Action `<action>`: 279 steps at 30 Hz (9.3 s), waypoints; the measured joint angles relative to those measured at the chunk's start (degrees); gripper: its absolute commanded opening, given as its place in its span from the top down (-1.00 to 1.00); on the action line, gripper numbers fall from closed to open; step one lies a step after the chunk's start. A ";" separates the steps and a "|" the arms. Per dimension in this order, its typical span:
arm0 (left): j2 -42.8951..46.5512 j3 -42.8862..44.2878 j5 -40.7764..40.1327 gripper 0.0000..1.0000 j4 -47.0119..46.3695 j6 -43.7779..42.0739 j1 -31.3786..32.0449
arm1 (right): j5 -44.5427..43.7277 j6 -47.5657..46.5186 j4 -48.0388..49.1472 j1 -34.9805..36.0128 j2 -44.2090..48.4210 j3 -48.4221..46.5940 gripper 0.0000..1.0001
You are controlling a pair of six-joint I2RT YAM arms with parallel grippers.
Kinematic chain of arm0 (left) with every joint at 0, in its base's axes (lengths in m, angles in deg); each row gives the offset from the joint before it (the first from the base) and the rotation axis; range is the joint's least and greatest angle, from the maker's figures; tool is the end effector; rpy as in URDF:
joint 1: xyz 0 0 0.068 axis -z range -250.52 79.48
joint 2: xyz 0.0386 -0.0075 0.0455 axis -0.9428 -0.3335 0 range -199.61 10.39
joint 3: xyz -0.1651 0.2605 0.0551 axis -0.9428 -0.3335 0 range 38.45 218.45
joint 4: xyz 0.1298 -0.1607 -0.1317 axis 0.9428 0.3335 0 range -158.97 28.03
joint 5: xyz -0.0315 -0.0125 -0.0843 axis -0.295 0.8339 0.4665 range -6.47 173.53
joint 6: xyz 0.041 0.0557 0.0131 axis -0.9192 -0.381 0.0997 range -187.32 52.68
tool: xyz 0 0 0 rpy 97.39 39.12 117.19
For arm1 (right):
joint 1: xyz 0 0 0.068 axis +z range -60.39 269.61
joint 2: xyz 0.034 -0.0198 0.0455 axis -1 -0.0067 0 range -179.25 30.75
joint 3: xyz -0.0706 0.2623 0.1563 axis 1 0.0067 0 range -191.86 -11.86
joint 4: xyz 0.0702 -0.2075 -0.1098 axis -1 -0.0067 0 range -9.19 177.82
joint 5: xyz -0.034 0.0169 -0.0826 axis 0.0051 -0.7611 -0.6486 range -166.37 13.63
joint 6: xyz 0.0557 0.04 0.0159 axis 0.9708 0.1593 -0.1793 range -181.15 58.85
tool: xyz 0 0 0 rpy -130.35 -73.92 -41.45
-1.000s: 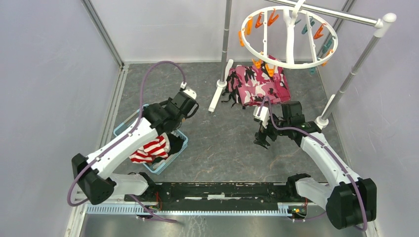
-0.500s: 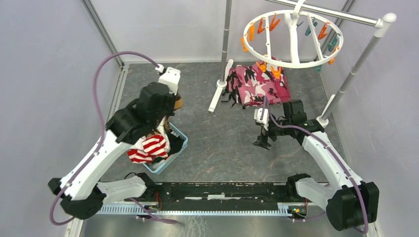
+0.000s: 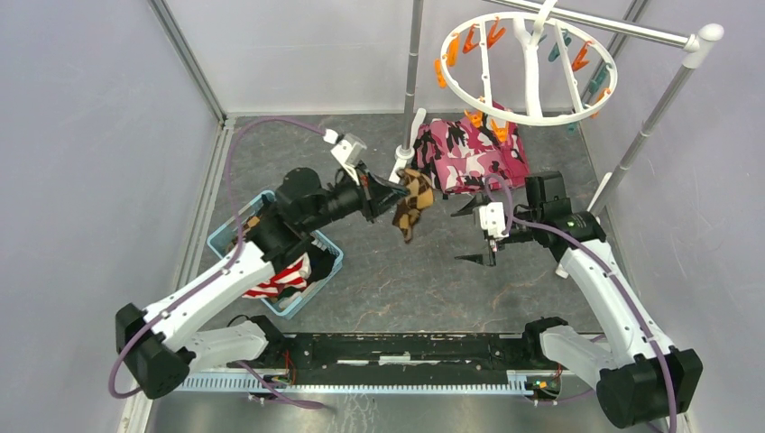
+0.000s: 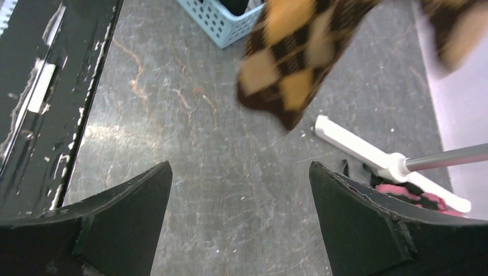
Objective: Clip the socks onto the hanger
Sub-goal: Pick up the sock from the bin.
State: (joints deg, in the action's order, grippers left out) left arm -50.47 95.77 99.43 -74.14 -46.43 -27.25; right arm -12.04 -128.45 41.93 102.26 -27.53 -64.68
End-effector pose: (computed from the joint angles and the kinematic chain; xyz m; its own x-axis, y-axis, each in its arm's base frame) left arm 0.1574 -0.1698 0.4300 -0.2867 -0.2009 -0.9367 0.8097 0.4718 -0.3490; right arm 0.1381 0.0841 0.3344 0.3001 -0.3421 -0.8904 -0.9516 -0.0421 -0.3046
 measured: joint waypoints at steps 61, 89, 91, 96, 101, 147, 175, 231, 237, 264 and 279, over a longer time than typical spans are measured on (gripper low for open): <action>16.48 -35.10 -11.41 -0.84 -19.52 5.14 4.83 | -1.40 61.57 47.56 4.92 -8.37 14.95 1.00; -11.72 -46.86 -3.80 -0.58 -64.41 13.75 9.66 | -0.07 61.48 46.62 3.30 -11.15 15.15 1.00; -13.75 -46.16 -3.78 -0.54 -65.70 13.66 10.29 | 0.09 61.44 46.60 3.23 -11.15 15.15 1.00; -18.34 -43.80 -4.70 -0.46 -66.84 12.85 11.47 | 0.37 61.42 46.45 3.08 -11.15 15.15 1.00; -20.22 -42.84 -8.07 -0.46 -66.90 10.88 11.58 | 1.22 60.96 45.90 2.99 -11.17 15.13 1.00; -14.84 -37.33 8.68 0.96 -52.98 56.00 0.72 | -1.14 -10.14 0.70 3.50 -1.88 0.68 -0.62; -24.76 -38.88 7.15 0.22 -73.09 74.23 0.07 | -13.84 12.50 22.88 16.52 -0.37 8.07 1.00; -16.06 -35.39 4.20 0.45 -62.16 -22.64 13.14 | -4.90 -7.13 -9.62 10.54 -13.09 -5.35 0.95; -16.76 -35.47 5.33 0.89 -63.21 -20.33 13.18 | -4.83 -7.15 -10.05 10.54 -13.11 -5.35 0.95; -16.76 -42.34 1.53 0.96 -79.52 -5.29 13.40 | 4.28 -8.24 -12.63 7.93 -12.90 -5.62 -0.04; -20.96 -40.39 0.50 0.40 -80.74 -3.34 13.51 | 11.08 -7.37 -13.73 7.78 -12.63 -5.99 1.00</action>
State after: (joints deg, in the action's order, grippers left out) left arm -71.43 55.38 99.93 -154.87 -49.78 -13.75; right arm -0.96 -135.82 28.20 110.04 -40.16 -70.67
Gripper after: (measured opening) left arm 0.156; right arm 0.019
